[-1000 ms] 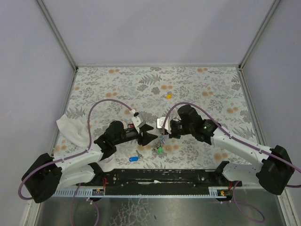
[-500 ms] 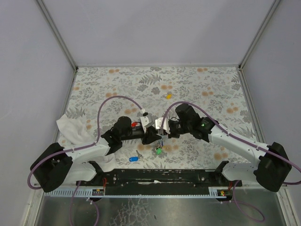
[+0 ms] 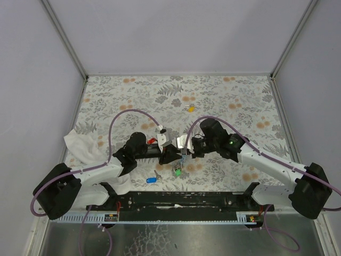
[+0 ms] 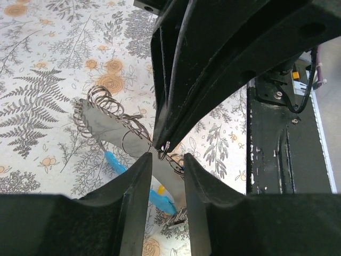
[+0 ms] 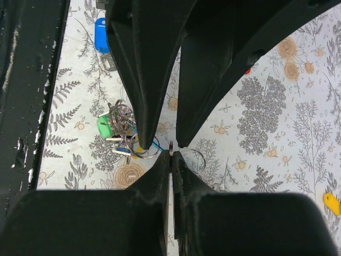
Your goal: Put the keys on the keyring
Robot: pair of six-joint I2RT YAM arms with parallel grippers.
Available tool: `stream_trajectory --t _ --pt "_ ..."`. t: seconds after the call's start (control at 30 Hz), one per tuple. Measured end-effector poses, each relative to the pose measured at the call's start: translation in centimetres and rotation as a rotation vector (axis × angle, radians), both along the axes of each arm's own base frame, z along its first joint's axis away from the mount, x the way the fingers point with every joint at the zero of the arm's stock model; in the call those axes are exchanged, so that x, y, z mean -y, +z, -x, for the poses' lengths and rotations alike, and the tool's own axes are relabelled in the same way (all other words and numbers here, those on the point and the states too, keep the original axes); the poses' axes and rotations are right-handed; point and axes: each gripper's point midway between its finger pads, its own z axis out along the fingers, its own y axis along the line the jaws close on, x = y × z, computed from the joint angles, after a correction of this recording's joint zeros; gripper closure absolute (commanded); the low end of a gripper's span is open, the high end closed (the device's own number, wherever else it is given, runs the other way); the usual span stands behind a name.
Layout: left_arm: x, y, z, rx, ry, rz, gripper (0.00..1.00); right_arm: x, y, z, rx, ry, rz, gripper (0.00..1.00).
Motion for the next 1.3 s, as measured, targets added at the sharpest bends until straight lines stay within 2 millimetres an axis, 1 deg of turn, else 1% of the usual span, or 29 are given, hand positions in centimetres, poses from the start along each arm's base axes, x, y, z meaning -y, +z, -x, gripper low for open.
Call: stream_trajectory --t 0.17,0.3,0.4,0.47,0.57,0.6,0.77,0.8,0.87,1.03,1.1,1.23,1.3 --pt "0.0 0.1 0.3 -0.001 -0.024 0.006 0.71 0.0 0.0 0.4 -0.001 0.018 -0.007 1.0" --pt "0.0 0.0 0.5 -0.008 -0.04 0.005 0.75 0.0 0.0 0.4 -0.001 0.021 -0.006 1.0" --pt "0.1 -0.1 0.6 -0.012 -0.054 0.005 0.86 0.0 -0.1 0.5 -0.003 0.025 -0.006 1.0" --pt "0.2 -0.1 0.6 -0.015 -0.056 0.006 0.89 0.1 -0.2 0.6 -0.007 0.026 -0.002 1.0" --pt "0.2 -0.1 0.6 -0.017 -0.054 0.006 0.98 0.1 -0.2 0.6 -0.01 0.027 0.0 1.0" --pt "0.2 -0.1 0.5 -0.017 -0.054 0.006 1.0 0.2 -0.3 0.7 -0.013 0.028 0.002 1.0" --pt "0.2 -0.1 0.4 -0.017 -0.047 0.005 1.0 0.2 -0.4 0.9 -0.023 0.032 0.006 1.0" --pt "0.2 -0.1 0.4 -0.018 -0.046 0.005 1.0 0.3 -0.4 0.9 -0.024 0.031 0.006 0.99" --pt "0.2 -0.1 0.4 -0.023 -0.045 0.006 1.0 0.3 -0.4 0.9 -0.025 0.029 0.005 0.93" --pt "0.1 -0.1 0.4 -0.026 -0.033 0.024 1.0 0.3 -0.1 0.8 -0.037 0.002 -0.008 0.82" --pt "-0.1 -0.4 0.4 -0.034 -0.014 0.03 1.0 0.4 0.4 0.7 -0.023 -0.021 -0.034 0.8" --pt "-0.8 -1.8 0.6 -0.072 0.025 0.019 1.0 0.9 2.2 0.8 0.046 -0.07 -0.14 0.74" --pt "-1.1 -2.2 0.8 -0.086 0.037 0.017 1.0 1.1 2.6 0.9 0.07 -0.082 -0.182 0.72"
